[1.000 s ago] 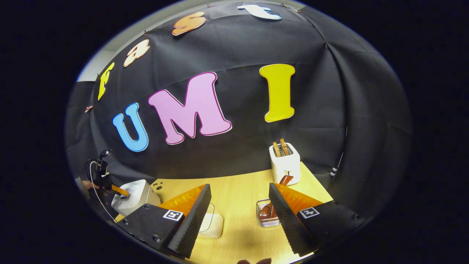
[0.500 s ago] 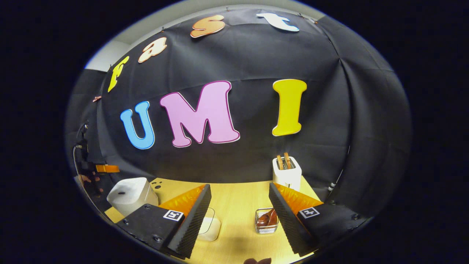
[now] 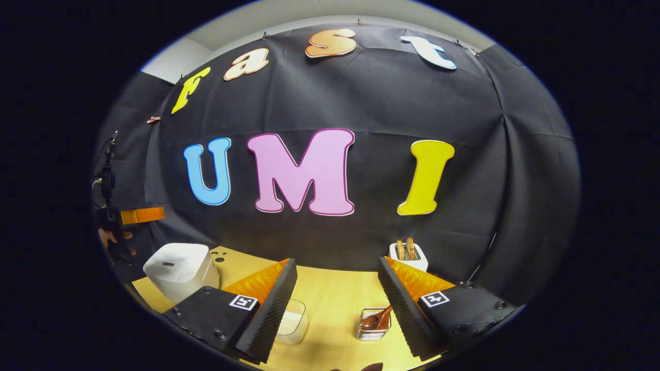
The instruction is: Close the left gripper, press the button to open the rice cooker; take a wooden spoon from the chopstick holder with the right hand, scoop a spoonful of rice and pour it into the rice cooker, then put the wooden spoon back into the chopstick holder.
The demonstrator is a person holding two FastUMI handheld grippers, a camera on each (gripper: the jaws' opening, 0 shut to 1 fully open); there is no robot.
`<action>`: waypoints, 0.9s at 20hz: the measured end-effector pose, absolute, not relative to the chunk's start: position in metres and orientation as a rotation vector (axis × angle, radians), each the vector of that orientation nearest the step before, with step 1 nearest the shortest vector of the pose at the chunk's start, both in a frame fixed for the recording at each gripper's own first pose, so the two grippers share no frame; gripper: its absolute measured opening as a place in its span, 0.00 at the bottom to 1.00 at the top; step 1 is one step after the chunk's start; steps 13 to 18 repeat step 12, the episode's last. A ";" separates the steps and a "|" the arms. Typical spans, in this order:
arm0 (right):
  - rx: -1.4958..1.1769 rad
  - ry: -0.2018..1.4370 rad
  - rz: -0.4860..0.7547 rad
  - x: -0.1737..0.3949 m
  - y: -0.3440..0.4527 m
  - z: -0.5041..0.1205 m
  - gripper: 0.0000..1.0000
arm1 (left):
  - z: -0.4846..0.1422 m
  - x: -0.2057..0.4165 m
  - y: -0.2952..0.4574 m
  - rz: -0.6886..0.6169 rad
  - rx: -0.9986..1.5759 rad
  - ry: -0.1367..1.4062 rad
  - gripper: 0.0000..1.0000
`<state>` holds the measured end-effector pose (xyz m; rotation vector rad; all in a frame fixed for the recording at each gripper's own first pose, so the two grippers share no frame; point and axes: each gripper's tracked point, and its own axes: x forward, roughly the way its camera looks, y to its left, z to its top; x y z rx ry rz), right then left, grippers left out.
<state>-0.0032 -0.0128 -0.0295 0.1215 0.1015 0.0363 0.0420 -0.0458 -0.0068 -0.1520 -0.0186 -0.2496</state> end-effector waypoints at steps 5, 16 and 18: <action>0.091 0.066 0.047 -0.004 0.001 -0.017 0.97 | -0.006 0.032 -0.045 -0.233 -0.182 -0.032 0.95; 0.110 0.089 0.078 -0.004 0.016 -0.021 0.96 | -0.009 0.026 -0.049 -0.236 -0.156 -0.031 0.95; 0.110 0.089 0.078 -0.004 0.016 -0.021 0.96 | -0.009 0.026 -0.049 -0.236 -0.156 -0.031 0.95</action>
